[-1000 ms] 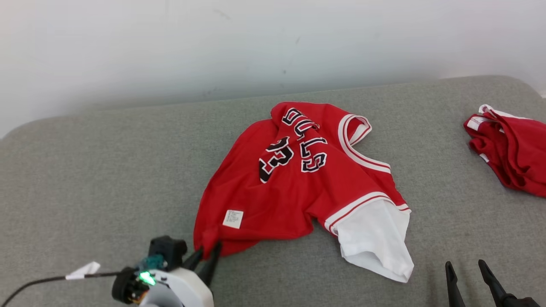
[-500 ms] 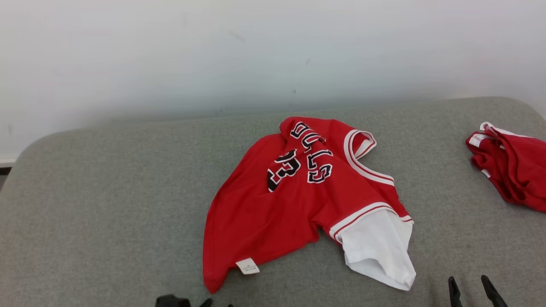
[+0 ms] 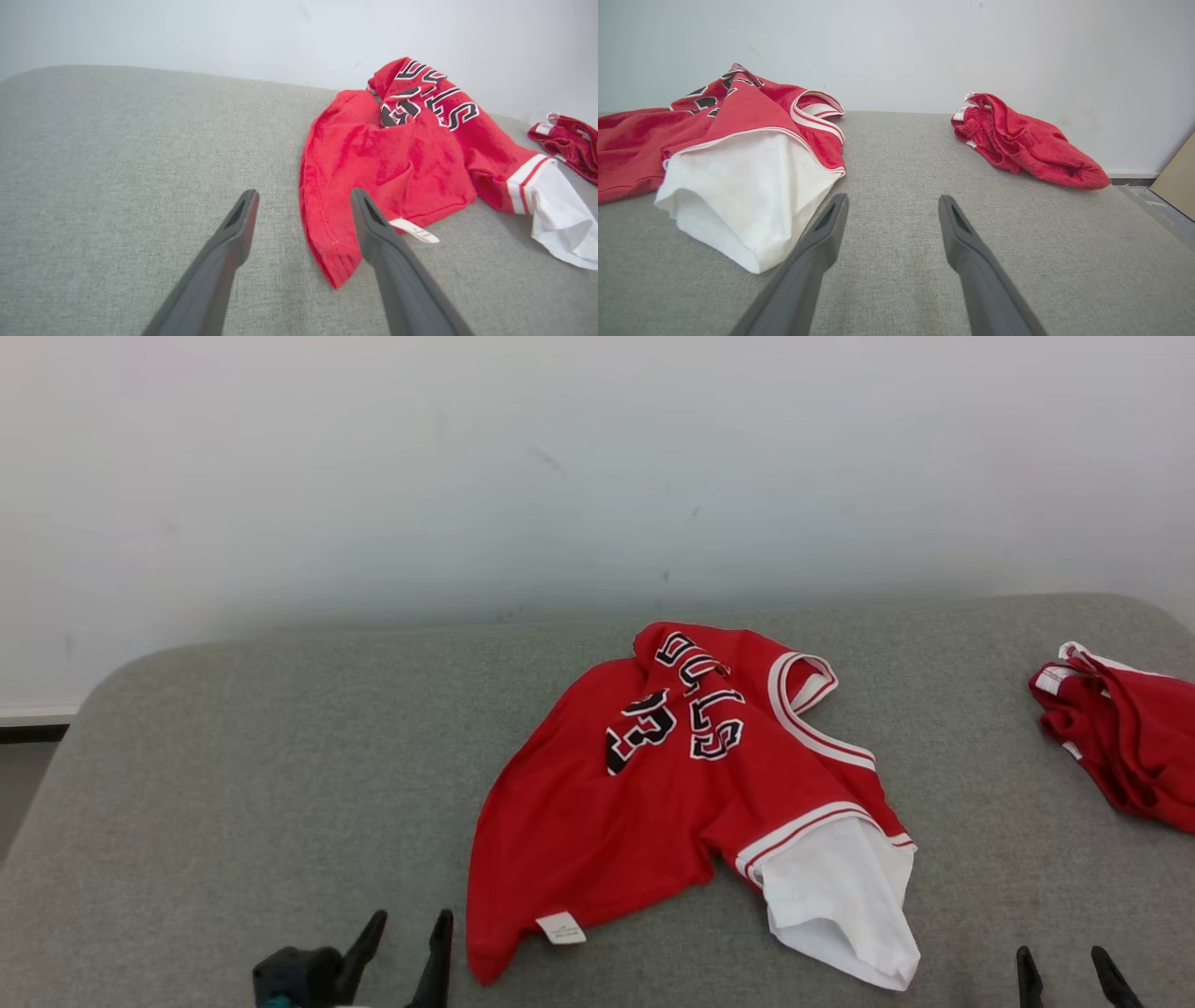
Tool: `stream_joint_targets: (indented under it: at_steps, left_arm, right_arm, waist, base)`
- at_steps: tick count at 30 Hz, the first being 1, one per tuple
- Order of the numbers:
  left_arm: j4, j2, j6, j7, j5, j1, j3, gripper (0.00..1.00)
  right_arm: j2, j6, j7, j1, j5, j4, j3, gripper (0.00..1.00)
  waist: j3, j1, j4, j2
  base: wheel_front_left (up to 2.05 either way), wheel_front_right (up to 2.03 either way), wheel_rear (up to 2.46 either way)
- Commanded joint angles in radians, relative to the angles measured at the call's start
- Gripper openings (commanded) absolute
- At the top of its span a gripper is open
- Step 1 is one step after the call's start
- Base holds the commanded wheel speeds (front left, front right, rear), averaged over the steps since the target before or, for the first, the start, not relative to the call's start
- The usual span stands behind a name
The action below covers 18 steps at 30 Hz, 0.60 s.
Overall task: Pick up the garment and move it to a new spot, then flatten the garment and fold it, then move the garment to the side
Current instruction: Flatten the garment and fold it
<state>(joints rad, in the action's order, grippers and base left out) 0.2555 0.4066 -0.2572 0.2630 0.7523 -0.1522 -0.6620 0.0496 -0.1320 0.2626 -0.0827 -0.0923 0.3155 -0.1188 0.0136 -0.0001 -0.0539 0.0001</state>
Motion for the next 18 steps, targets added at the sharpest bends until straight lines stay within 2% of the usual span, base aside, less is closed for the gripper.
stream_joint_targets:
  at_steps: [1,6,10,18]
  left_arm:
    - [-0.038,-0.020,0.002,0.001,-0.058,0.041,0.051,1.00]
    - [-0.113,-0.097,0.029,0.001,-0.223,0.130,0.209,1.00]
    - [-0.124,-0.146,0.051,0.002,-0.295,0.178,0.292,1.00]
    - [-0.151,-0.272,0.156,0.002,-0.429,0.260,0.445,1.00]
  right_arm:
    - [0.003,0.003,0.002,-0.006,0.013,-0.017,-0.012,1.00]
    - [0.003,0.003,0.002,0.008,0.025,-0.040,-0.012,1.00]
    - [0.006,0.003,0.002,0.017,0.025,-0.045,0.002,1.00]
    - [0.005,0.003,0.002,0.009,-0.020,-0.036,0.071,1.00]
  waist:
    - [0.010,0.0001,0.010,-0.0001]
    - [0.031,0.0001,0.027,-0.0001]
    - [0.042,0.0001,0.038,-0.0001]
    - [0.058,0.0001,0.074,-0.0001]
  base:
    - [0.00,0.00,0.00]
    - [0.00,0.00,0.00]
    - [0.00,0.00,0.00]
    - [0.00,0.00,0.00]
